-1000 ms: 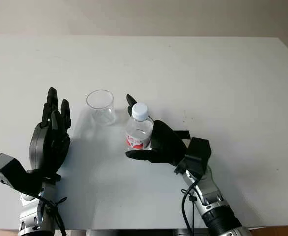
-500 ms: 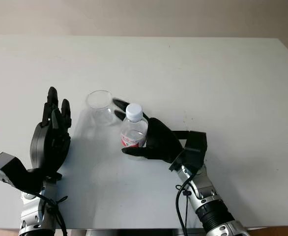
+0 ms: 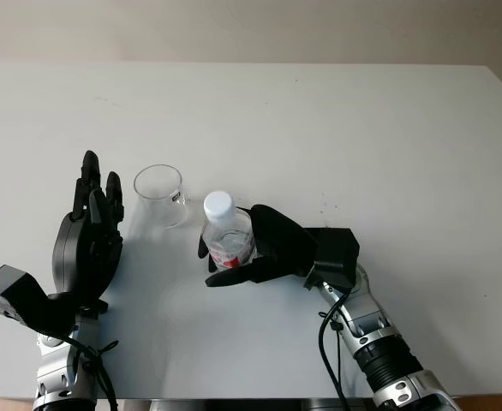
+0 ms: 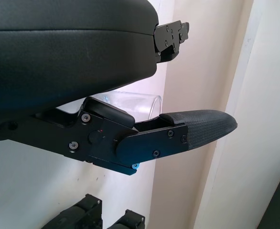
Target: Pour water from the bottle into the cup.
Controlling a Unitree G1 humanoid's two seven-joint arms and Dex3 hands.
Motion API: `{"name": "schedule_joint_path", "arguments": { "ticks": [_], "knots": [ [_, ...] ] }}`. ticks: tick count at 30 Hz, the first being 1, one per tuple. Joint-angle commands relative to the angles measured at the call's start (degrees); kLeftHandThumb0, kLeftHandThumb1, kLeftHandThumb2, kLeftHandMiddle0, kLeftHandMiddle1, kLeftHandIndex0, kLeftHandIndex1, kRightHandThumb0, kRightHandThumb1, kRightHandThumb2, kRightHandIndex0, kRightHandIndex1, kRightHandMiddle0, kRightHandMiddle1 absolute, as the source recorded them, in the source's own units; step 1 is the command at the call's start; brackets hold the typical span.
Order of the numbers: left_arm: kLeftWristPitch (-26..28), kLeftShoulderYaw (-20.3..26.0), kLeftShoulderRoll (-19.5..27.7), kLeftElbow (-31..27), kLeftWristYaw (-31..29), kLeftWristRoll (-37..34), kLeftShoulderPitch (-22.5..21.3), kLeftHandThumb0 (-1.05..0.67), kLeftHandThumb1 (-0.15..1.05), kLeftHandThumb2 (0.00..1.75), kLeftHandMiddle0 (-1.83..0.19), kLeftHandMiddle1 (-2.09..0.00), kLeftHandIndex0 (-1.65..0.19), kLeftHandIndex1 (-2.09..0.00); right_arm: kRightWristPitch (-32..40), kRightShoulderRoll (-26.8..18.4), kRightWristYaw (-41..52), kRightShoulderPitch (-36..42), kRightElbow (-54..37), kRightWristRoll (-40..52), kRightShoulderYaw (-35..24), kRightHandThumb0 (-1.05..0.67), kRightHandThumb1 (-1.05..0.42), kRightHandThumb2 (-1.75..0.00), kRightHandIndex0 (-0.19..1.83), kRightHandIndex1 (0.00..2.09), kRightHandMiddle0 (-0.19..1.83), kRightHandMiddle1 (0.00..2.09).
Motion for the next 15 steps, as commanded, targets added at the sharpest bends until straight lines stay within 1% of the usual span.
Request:
{"name": "schedule_joint_path", "arguments": {
  "ticks": [1, 5, 8, 9, 11, 14, 15],
  "knots": [
    [0.6, -0.25, -0.79, 1.22, 0.14, 0.26, 1.55, -0.8, 1.05, 0.61, 0.18, -0.05, 0.19, -0.01, -0.21, -0.62, -0.76, 1.21, 0.25, -0.72, 0.24, -0.46, -1.05, -0.26, 1.69, 2.09, 1.61, 2.09],
    [0.74, -0.21, -0.7, 1.26, 0.25, 0.32, 1.41, -0.8, 1.05, 0.61, 0.18, -0.05, 0.19, 0.0, 0.43, 0.13, -4.92, 1.88, -0.6, -1.41, -0.54, -0.48, -1.05, -0.32, 1.69, 2.09, 1.55, 2.09],
    [1.15, -0.08, -0.72, 1.27, 0.28, -0.01, 1.2, -0.8, 1.05, 0.6, 0.18, -0.05, 0.19, -0.01, -0.59, 0.68, -9.79, -0.14, 0.37, -2.41, -1.95, -0.46, -1.05, -0.38, 1.75, 2.09, 1.47, 2.09],
    [1.05, -0.06, -0.69, 1.47, 0.12, -0.03, 1.08, -0.8, 1.05, 0.6, 0.18, -0.05, 0.19, -0.01, -0.93, 0.73, -11.49, -2.4, 1.69, -2.45, -2.92, -0.46, -1.05, -0.38, 1.76, 2.09, 1.46, 2.09],
    [0.95, -0.11, -0.66, 1.6, 0.08, 0.14, 0.95, -0.79, 1.05, 0.6, 0.18, -0.05, 0.19, -0.01, -1.11, 0.53, -14.87, -7.23, 4.23, -3.19, -4.38, -0.43, -1.05, -0.42, 1.81, 2.09, 1.55, 2.09],
    [1.02, -0.2, -0.79, 1.55, 0.3, 0.29, 0.83, -0.79, 1.05, 0.6, 0.18, -0.05, 0.19, -0.01, -1.54, 0.06, -19.05, -12.55, 7.54, -5.54, -5.04, -0.41, -1.05, -0.45, 1.83, 2.09, 1.63, 2.09],
    [0.97, -0.23, -0.82, 1.6, 0.24, 0.27, 0.79, -0.79, 1.05, 0.6, 0.18, -0.05, 0.19, -0.01, -1.51, -0.17, -21.16, -15.78, 9.64, -6.91, -5.24, -0.4, -1.05, -0.45, 1.83, 2.09, 1.65, 2.09]
  ]
}}
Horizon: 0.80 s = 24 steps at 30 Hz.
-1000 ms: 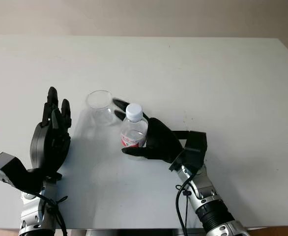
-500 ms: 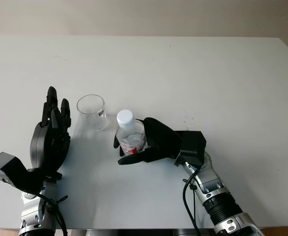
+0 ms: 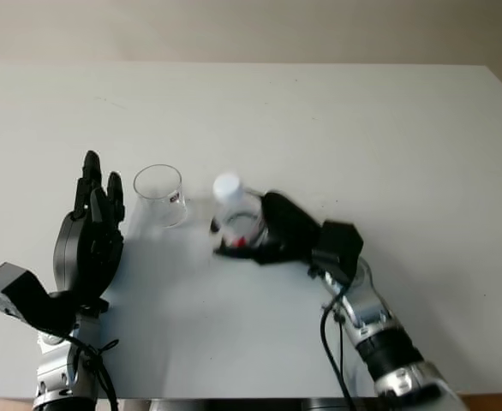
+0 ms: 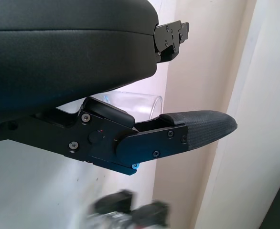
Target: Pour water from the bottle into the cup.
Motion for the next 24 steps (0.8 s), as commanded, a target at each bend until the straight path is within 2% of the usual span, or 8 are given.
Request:
{"name": "schedule_joint_path", "arguments": {
  "ticks": [1, 5, 8, 11, 17, 24],
  "knots": [
    [0.38, -0.31, -0.89, 1.61, 0.02, 0.26, 1.33, -0.8, 1.05, 0.6, 0.18, -0.05, 0.19, -0.01, -0.74, -0.12, -2.98, -6.39, 2.91, -1.83, -0.42, -0.37, -1.05, -0.47, 1.82, 2.09, 1.64, 2.09],
    [-0.01, -0.42, -1.15, 1.67, 0.02, 0.39, 1.43, -0.8, 1.05, 0.6, 0.18, -0.05, 0.19, -0.01, -1.64, -0.75, -7.8, -16.74, 13.47, -4.78, -0.73, -0.28, -1.05, -0.46, 1.58, 2.09, 1.4, 2.09],
    [-0.14, -0.46, -1.44, 1.6, 0.15, 0.36, 1.54, -0.8, 1.05, 0.6, 0.18, -0.06, 0.19, -0.02, -1.68, -0.37, -11.35, -22.56, 20.8, -5.89, -0.99, -0.29, -1.05, -0.4, 1.36, 2.09, 1.15, 2.09],
    [-0.42, -0.45, -1.69, 1.78, 0.1, 0.24, 1.48, -0.8, 1.05, 0.6, 0.18, -0.05, 0.19, -0.02, -2.03, -0.07, -15.84, -26.92, 26.66, -8.28, -0.03, -0.31, -1.05, -0.35, 1.24, 2.09, 1.0, 2.09],
    [-1.26, -0.5, -2.02, 2.27, 0.25, 0.47, 1.5, -0.79, 1.05, 0.61, 0.19, -0.05, 0.19, -0.01, -1.36, 0.37, -25.12, -33.93, 34.78, -16.54, 5.08, -0.33, -1.05, -0.3, 1.2, 2.09, 0.93, 2.09],
    [-2.12, -0.24, -2.11, 2.83, -0.34, 0.2, 1.71, -0.79, 1.05, 0.6, 0.19, -0.05, 0.19, 0.0, 0.75, 1.15, -33.03, -38.41, 38.54, -27.15, 13.52, -0.35, -1.05, -0.26, 1.15, 2.09, 0.88, 2.09]
  ]
}}
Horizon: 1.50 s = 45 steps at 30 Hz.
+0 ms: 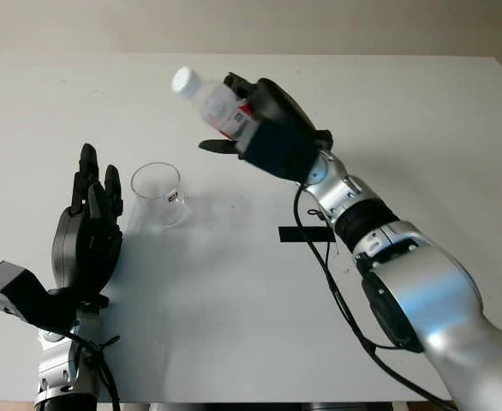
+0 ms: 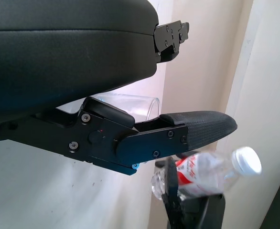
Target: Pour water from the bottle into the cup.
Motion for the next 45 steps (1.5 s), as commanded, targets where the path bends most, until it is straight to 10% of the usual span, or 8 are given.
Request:
{"name": "schedule_joint_path", "arguments": {
  "ticks": [1, 18, 45],
  "knots": [
    [-0.45, -0.19, -1.56, 2.52, -0.21, 0.08, 2.37, -0.8, 1.05, 0.59, 0.19, -0.05, 0.19, 0.0, 0.49, 0.4, -2.39, -2.9, 0.58, -2.47, 2.25, -0.35, -1.05, -0.26, 1.14, 2.09, 0.85, 2.09],
    [-1.44, -0.24, -2.08, 3.31, 0.31, 0.51, 2.45, -0.8, 1.05, 0.58, 0.18, -0.05, 0.19, -0.02, 3.56, -1.01, -22.19, -8.06, 3.35, -23.33, 21.08, -0.39, -1.05, -0.33, 1.21, 2.09, 0.75, 2.09],
    [-1.96, -0.47, -2.6, 4.65, 0.26, 0.65, 1.51, -0.8, 1.05, 0.6, 0.18, -0.05, 0.19, -0.01, 5.82, -4.42, -29.79, -10.55, 4.26, -29.86, 28.58, -0.43, -1.05, -0.37, 1.27, 2.09, 0.64, 2.09]
  ]
}}
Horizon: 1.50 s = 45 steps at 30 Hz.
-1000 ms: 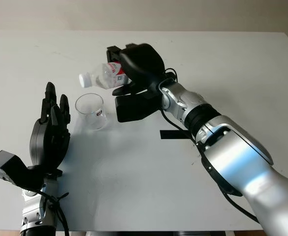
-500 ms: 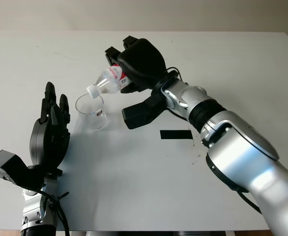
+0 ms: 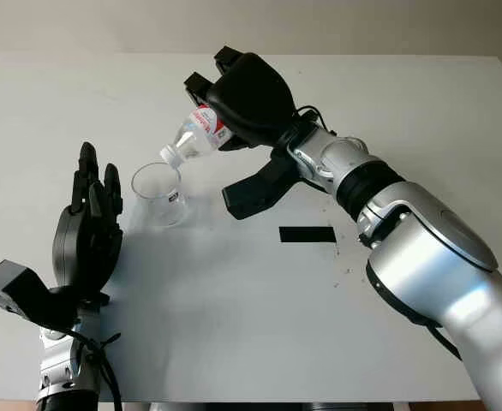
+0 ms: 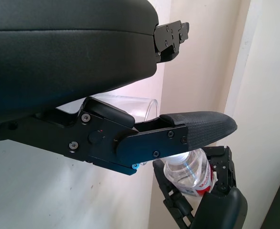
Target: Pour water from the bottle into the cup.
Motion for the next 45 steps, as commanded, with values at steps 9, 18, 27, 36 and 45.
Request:
{"name": "schedule_joint_path", "arguments": {
  "ticks": [9, 18, 27, 36, 45],
  "knots": [
    [-1.22, -0.85, -2.88, 3.06, -0.52, -0.2, 2.86, -0.8, 1.05, 0.59, 0.19, -0.04, 0.19, 0.0, 0.06, -0.24, -2.62, -1.65, -0.17, -0.22, -0.05, -0.42, -1.05, -0.37, 1.26, 2.09, 0.57, 2.09],
    [-1.38, -0.79, -3.14, 2.97, -0.48, -0.23, 3.3, -0.79, 1.05, 0.59, 0.19, -0.04, 0.19, 0.0, 0.17, -0.03, -3.96, -1.77, -0.17, -0.94, 0.52, -0.42, -1.05, -0.38, 1.27, 2.09, 0.6, 2.09],
    [-0.67, -1.2, -3.66, 1.17, 0.24, -0.1, 4.18, -0.79, 1.05, 0.59, 0.19, -0.03, 0.19, 0.0, -3.25, 0.82, 5.76, -0.06, -0.97, 11.35, -9.92, -0.4, -1.05, -0.29, 1.16, 2.09, 0.52, 2.09],
    [0.24, -1.41, -3.63, 0.7, 0.06, -0.23, 4.5, -0.78, 1.05, 0.6, 0.19, -0.03, 0.19, 0.0, -6.18, 2.35, 24.37, 5.5, -3.37, 35.52, -30.15, -0.36, -1.05, -0.28, 1.15, 2.09, 0.9, 2.09],
    [-1.12, -0.58, -2.98, 2.72, -0.66, -0.2, 3.34, -0.79, 1.05, 0.59, 0.19, -0.03, 0.19, 0.0, -4.88, 2.43, 47.64, 17.38, -10.5, 56.01, -45.89, -0.32, -1.05, -0.36, 1.21, 2.09, 0.87, 2.09]
  ]
}}
